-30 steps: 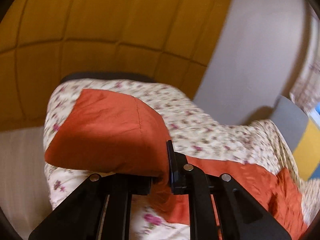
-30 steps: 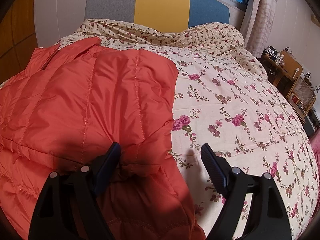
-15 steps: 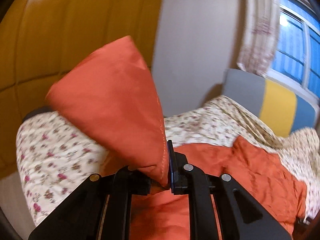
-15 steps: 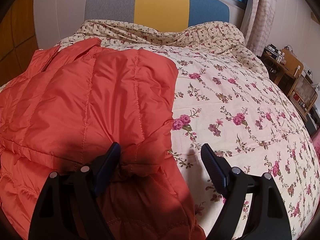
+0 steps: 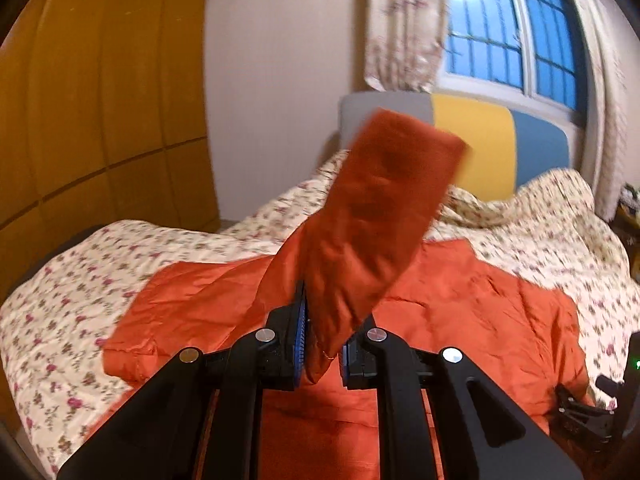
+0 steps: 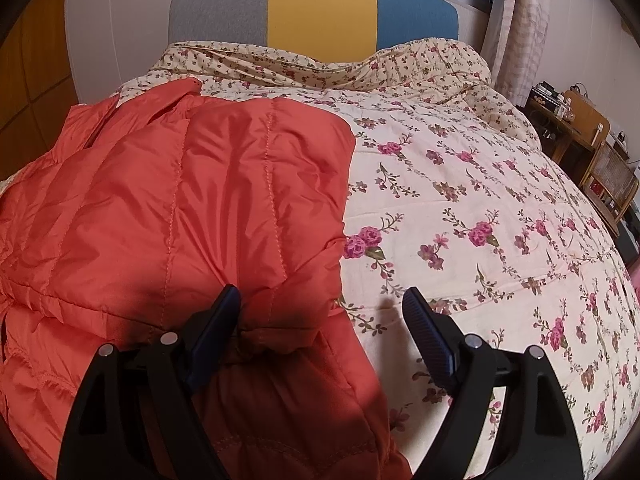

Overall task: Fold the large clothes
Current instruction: 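Lift the sleeve with the left tool, fold it across the body, release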

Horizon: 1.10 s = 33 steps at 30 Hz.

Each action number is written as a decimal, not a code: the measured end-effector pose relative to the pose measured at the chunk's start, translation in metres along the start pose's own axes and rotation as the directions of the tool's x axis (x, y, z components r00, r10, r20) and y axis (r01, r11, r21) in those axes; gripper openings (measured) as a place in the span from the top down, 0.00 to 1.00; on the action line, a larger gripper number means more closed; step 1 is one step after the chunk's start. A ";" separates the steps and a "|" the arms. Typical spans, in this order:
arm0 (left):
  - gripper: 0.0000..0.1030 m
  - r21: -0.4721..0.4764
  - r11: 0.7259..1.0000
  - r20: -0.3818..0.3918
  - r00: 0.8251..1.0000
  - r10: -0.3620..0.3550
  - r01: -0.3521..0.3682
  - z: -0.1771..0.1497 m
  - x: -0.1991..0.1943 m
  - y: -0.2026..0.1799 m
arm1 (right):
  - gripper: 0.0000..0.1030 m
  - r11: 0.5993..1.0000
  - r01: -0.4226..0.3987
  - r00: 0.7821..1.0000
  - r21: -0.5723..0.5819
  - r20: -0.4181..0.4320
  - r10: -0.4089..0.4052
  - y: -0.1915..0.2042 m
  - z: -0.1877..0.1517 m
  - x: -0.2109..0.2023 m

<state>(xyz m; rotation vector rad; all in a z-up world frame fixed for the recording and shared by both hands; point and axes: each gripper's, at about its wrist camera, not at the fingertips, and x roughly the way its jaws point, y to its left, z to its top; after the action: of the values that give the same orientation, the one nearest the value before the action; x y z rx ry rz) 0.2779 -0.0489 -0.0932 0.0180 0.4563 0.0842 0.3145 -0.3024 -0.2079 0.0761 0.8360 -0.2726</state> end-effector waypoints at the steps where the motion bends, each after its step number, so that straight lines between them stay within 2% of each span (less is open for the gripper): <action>1: 0.87 0.015 1.000 -0.007 1.000 -0.008 0.008 -0.002 0.002 -0.009 | 0.19 1.000 -0.004 1.000 0.004 -0.001 0.004 -0.001 0.000 0.000; 8: 0.87 0.136 0.990 -0.056 0.998 -0.040 0.047 -0.023 0.016 -0.048 | 0.19 1.000 -0.015 1.000 0.016 -0.005 0.015 -0.002 0.000 0.000; 16: 0.87 0.262 0.959 -0.113 0.990 -0.082 0.110 -0.042 0.029 -0.073 | 0.18 1.000 -0.019 1.000 0.023 -0.008 0.020 -0.003 0.000 0.001; 21: 0.87 0.297 0.942 -0.214 0.972 -0.096 0.159 -0.059 0.051 -0.081 | 0.18 1.000 -0.020 1.000 0.024 -0.007 0.020 -0.003 0.000 0.001; 24: 0.84 0.313 0.934 -0.241 0.966 -0.095 0.170 -0.064 0.057 -0.083 | 0.18 1.000 -0.019 1.000 0.022 -0.009 0.019 -0.003 0.000 0.001; 27: 0.70 0.318 0.928 -0.242 0.963 -0.121 0.196 -0.064 0.054 -0.085 | 0.17 1.000 -0.019 1.000 0.023 -0.009 0.019 -0.004 0.000 0.001; 28: 0.60 0.313 0.925 -0.242 0.960 -0.143 0.217 -0.062 0.050 -0.084 | 0.17 1.000 -0.018 1.000 0.023 -0.009 0.018 -0.004 0.000 0.001; 29: 0.46 0.300 0.922 -0.242 0.955 -0.174 0.244 -0.061 0.046 -0.081 | 0.17 1.000 -0.018 1.000 0.023 -0.009 0.018 -0.003 0.000 0.001; 30: 0.40 0.289 0.920 -0.237 0.951 -0.197 0.263 -0.059 0.042 -0.080 | 0.17 1.000 -0.018 1.000 0.023 -0.008 0.018 -0.004 0.000 0.001; 31: 0.35 0.276 0.918 -0.222 0.948 -0.226 0.284 -0.057 0.035 -0.077 | 0.17 1.000 -0.017 1.000 0.022 -0.008 0.017 -0.004 0.000 0.001; 33: 0.35 0.264 0.917 -0.212 0.946 -0.247 0.299 -0.056 0.027 -0.071 | 0.17 1.000 -0.017 1.000 0.023 -0.008 0.018 -0.004 0.000 0.001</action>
<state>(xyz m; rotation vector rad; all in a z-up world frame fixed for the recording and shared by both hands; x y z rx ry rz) 0.2827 -0.1171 -0.1576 0.2400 0.6398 -0.2625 0.3142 -0.3064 -0.2083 0.1057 0.8406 -0.2655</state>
